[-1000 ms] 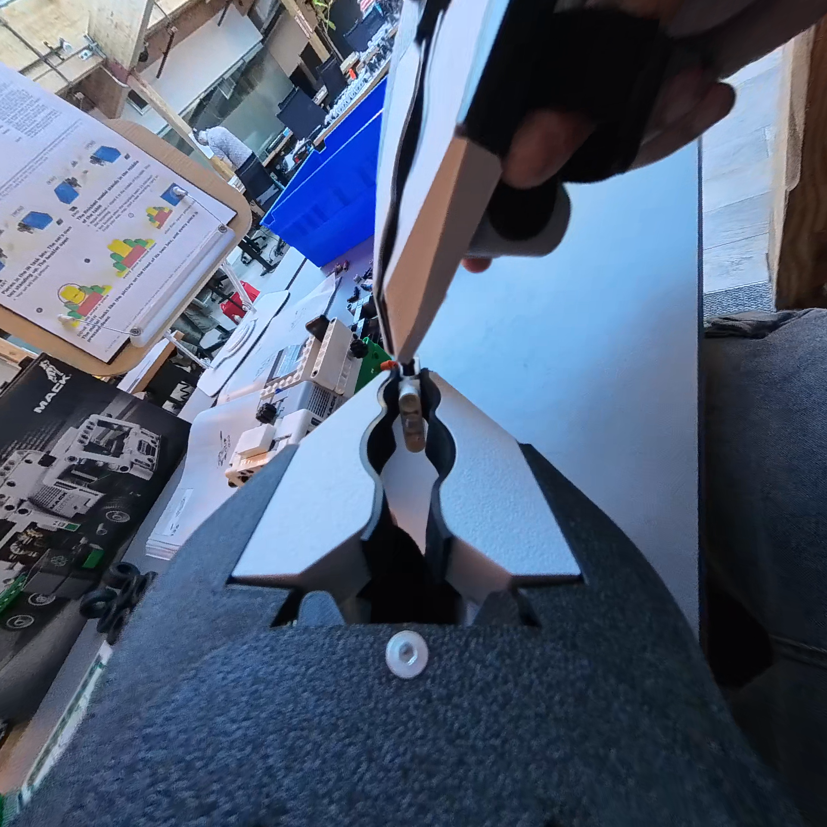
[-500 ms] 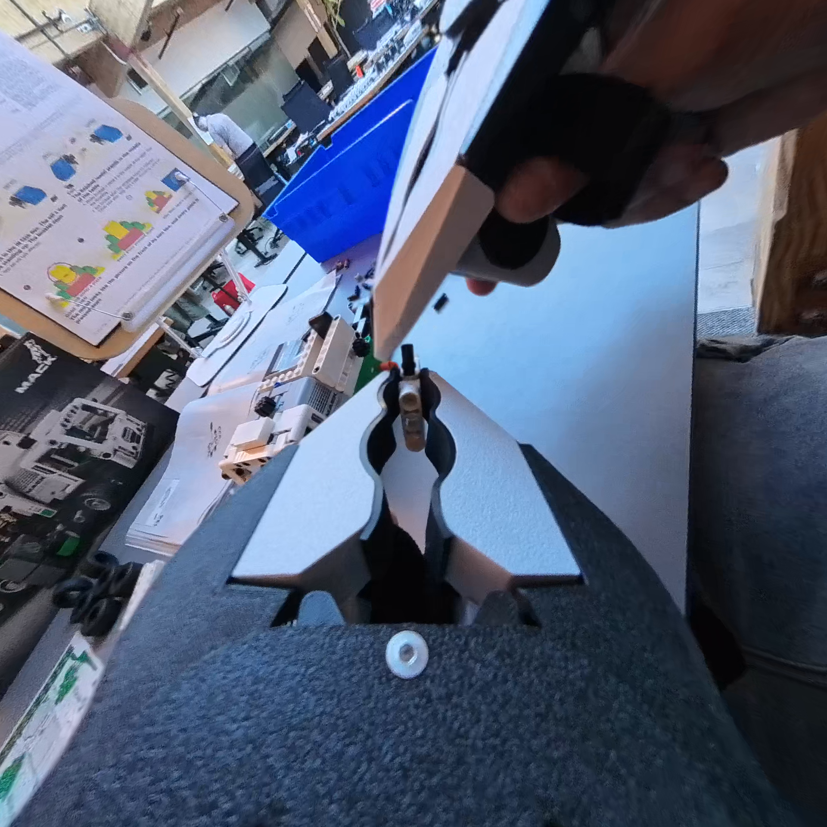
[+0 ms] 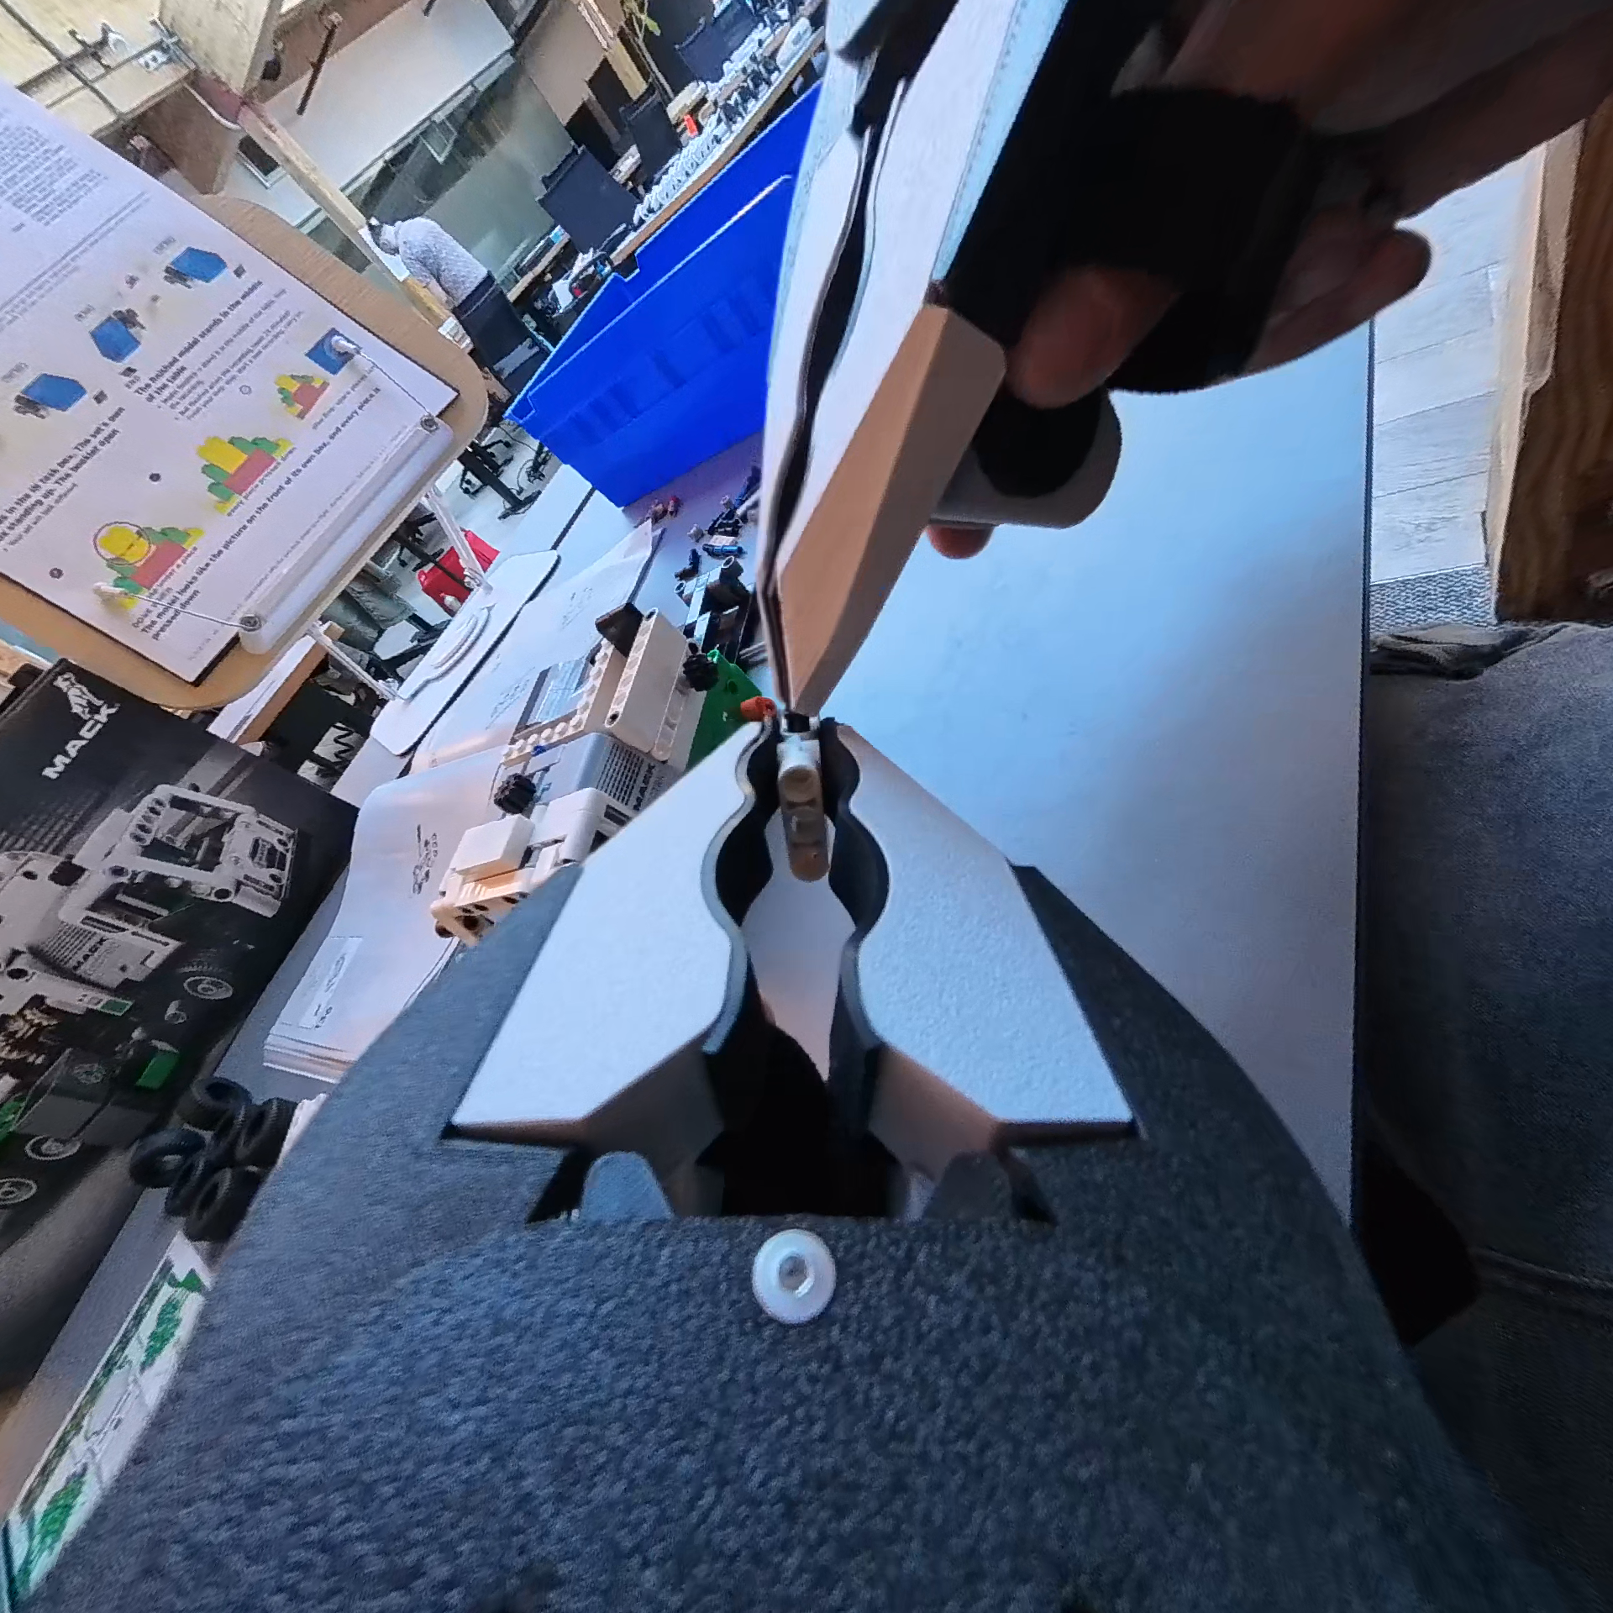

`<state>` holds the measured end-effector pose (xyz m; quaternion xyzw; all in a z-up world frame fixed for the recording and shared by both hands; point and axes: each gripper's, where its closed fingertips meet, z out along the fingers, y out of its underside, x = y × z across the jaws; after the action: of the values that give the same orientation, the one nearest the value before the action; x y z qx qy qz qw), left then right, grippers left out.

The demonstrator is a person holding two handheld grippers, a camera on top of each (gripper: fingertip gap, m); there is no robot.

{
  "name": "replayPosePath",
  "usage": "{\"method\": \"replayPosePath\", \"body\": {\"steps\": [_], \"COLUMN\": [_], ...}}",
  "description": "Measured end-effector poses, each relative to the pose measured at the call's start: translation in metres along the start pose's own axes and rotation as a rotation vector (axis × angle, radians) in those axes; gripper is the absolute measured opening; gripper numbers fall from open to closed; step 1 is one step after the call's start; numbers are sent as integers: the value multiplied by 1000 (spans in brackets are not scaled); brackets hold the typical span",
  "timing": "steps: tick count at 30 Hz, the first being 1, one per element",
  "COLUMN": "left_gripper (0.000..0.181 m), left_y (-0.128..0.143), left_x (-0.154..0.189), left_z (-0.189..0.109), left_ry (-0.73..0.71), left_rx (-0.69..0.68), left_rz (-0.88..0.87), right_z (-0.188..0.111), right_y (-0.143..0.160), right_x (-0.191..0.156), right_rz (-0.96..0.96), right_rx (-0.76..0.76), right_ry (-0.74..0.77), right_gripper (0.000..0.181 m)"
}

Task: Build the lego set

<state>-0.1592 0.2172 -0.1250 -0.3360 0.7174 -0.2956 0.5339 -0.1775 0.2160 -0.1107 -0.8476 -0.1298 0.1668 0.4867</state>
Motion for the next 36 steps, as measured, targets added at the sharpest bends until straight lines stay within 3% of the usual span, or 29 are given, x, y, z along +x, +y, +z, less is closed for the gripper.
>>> {"method": "replayPosePath", "body": {"steps": [1,9,12,16,19,23,29,36], "left_gripper": [5,5,5,5,5,6,10,6], "left_y": [0,2,-8,-25,-37,-48,-52,-53], "left_x": [0,-2,-5,-12,-13,-8,-7,-4], "left_z": [0,0,-5,-18,-29,-36,-41,-43], "left_ry": [-5,-11,0,100,241,394,470,533], "left_rx": [-1,-18,57,222,336,416,453,450], "left_rz": [5,3,-56,-259,-446,-592,-672,-720], "right_z": [0,5,-4,-31,-19,-16,-16,-15], "right_y": [0,2,-8,-24,-6,-19,-18,-19], "right_x": [0,1,-4,3,-2,-17,-27,-29], "right_rz": [8,0,17,18,-168,-167,-105,-72], "right_rx": [1,3,53,225,192,316,321,354], "right_ry": [-5,31,-24,-122,-110,-176,-268,-275], "right_gripper": [3,3,5,41,36,21,7,7]}}
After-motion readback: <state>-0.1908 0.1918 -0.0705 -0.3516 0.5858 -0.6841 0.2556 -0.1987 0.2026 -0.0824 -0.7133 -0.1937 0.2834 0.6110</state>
